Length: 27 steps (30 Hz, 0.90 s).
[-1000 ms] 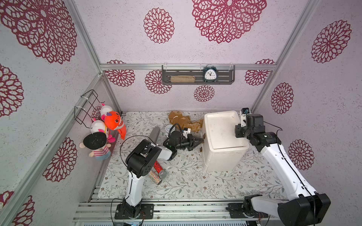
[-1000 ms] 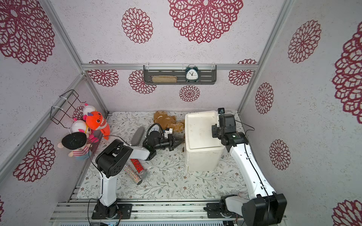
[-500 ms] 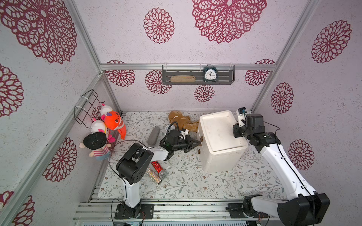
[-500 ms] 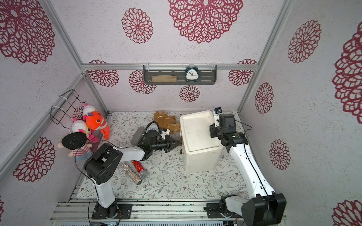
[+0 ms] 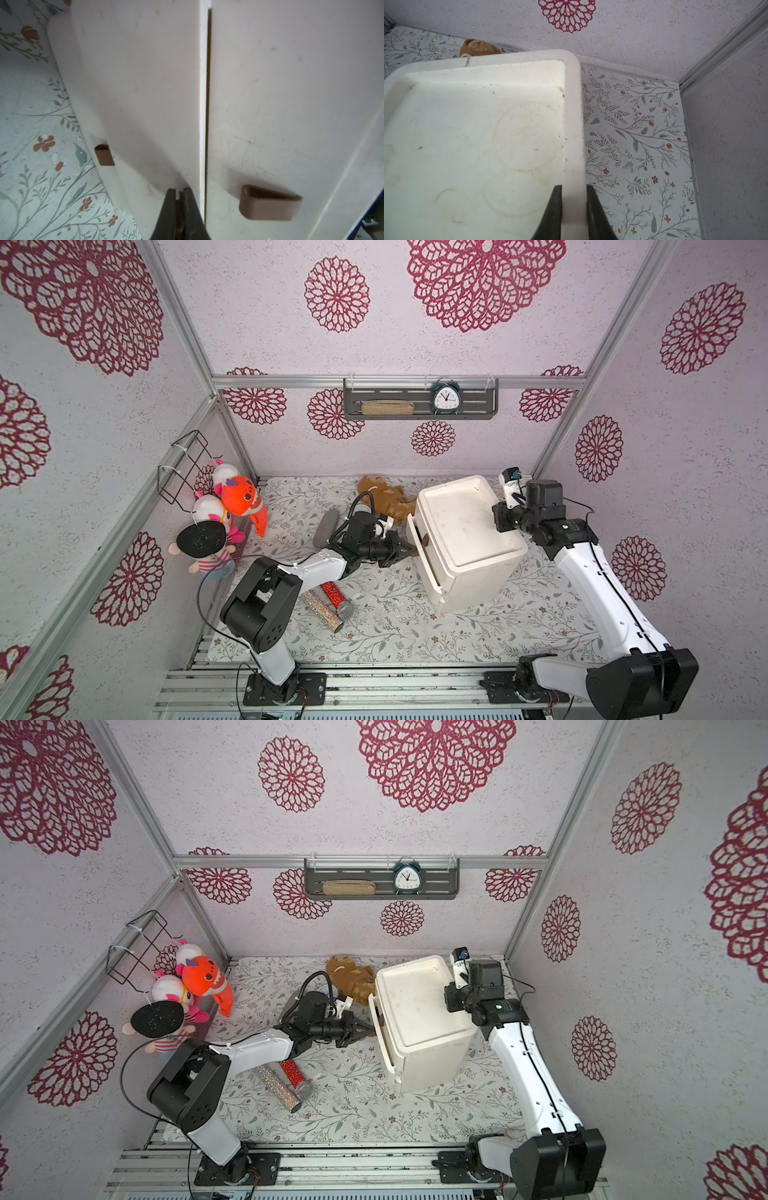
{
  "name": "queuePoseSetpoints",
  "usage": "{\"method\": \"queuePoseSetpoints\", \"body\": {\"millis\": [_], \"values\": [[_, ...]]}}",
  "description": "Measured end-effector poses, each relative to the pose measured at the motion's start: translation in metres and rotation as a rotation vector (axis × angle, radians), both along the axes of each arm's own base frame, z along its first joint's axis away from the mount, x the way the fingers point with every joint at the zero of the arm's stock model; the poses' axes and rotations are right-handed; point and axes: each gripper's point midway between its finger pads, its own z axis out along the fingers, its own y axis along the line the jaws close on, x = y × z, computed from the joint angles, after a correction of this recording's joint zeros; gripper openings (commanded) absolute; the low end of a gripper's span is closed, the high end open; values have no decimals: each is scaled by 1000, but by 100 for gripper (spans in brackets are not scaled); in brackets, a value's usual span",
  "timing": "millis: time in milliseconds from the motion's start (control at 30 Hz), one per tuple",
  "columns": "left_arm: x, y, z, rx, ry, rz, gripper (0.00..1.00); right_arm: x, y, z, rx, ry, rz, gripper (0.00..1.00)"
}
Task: Take the microphone out of the drawer
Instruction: Open the drawer in the storage box.
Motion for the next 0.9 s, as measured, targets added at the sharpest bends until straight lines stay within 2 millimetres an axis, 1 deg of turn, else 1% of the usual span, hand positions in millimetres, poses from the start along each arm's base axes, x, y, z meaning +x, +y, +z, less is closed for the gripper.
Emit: {"method": "queuePoseSetpoints", "body": {"millis": [333, 533, 733, 900], "values": [[-6, 24, 5, 36, -25, 5, 0, 1, -9, 0, 34, 7, -9, 0], [-11, 41, 3, 63, -31, 11, 0, 1, -8, 0, 46, 9, -4, 0], [-14, 63, 0, 98, -26, 31, 0, 1, -8, 1, 54, 5, -10, 0], [-17, 76, -2, 135, -26, 35, 0, -2, -10, 2, 59, -11, -26, 0]]}}
